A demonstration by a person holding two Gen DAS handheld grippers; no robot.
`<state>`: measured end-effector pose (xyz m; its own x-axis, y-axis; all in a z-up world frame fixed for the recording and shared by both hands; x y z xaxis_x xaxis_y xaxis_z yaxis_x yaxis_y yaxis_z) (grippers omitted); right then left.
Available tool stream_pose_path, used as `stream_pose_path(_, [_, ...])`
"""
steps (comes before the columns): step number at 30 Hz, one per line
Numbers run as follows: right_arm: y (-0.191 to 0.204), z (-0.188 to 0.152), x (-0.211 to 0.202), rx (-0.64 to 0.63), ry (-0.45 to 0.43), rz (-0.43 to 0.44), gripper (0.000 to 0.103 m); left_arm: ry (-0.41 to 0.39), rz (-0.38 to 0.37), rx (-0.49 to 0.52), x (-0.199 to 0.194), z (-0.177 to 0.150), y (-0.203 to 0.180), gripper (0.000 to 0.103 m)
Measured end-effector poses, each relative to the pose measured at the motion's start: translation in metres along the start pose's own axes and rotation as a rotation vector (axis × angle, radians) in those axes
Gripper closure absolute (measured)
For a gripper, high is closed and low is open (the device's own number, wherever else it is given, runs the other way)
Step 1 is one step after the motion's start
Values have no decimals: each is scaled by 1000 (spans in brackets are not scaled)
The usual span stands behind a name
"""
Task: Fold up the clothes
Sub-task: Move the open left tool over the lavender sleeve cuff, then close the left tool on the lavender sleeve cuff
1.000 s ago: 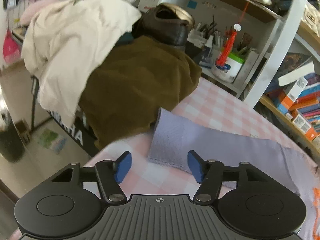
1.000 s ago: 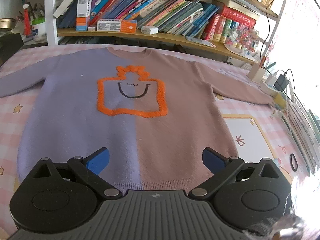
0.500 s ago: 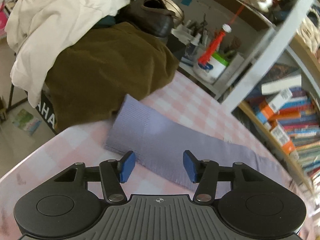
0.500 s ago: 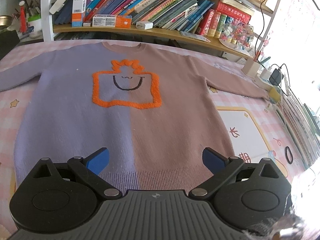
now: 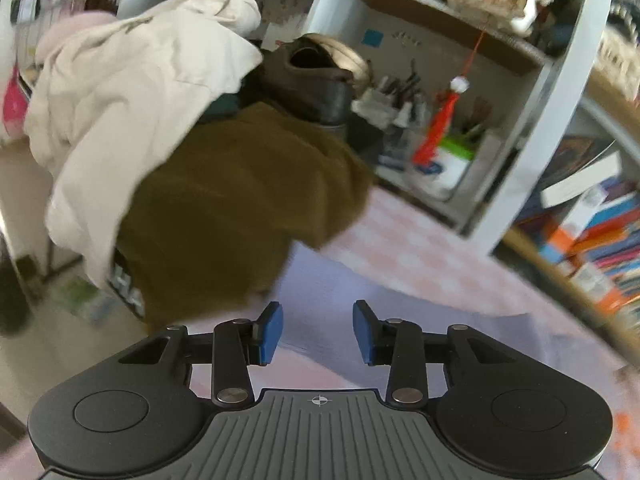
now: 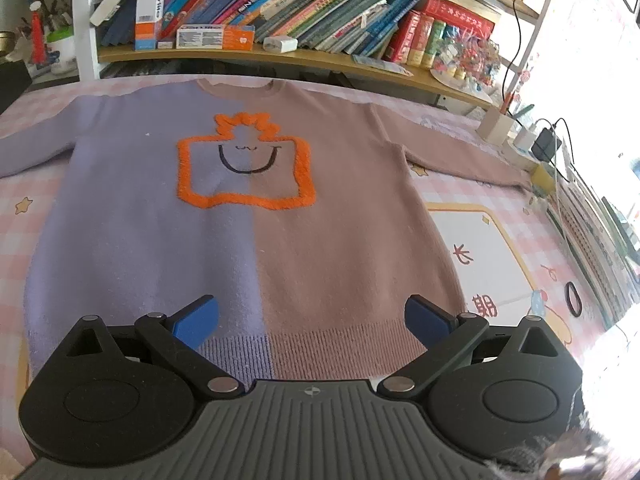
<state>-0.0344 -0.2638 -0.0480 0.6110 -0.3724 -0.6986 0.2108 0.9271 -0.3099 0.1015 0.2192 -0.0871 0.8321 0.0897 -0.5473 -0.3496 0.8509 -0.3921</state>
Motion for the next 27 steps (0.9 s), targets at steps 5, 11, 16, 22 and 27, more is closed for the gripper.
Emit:
stream_pose_path(5, [-1,-2,0,0,7,-2,3,22,3,-26,9,-5,7,67])
stream_pose_path(11, [-7,-3,0,15,10,-14,3,65,-190,-164,16,-15,-13,70])
stream_pose_path(16, [-9,-5,-2,15,7,-16,3,69,-238,-203,21,-23,-26,70])
stream_pose_path(22, [-21,-10,-2,45,17,-37,3,15,-168,-270,24,-9,2,81])
stream_pose_path(27, [-21,-12,-1,46,20,-33,3,-4,-139,-290,18,-8,11,100])
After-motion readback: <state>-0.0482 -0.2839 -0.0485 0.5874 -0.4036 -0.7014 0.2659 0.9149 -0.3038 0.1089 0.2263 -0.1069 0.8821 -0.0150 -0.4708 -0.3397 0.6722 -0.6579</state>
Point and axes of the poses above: each gripper's, at about its wrist camera, not at the fingertips, and x roughly the way its jaws point, y to its left, z to its top, the point moved 9 cm from there along x, roughly the way its jaws point, and after that the axes turned 10 degrees about -z, right-handed, at the moved point
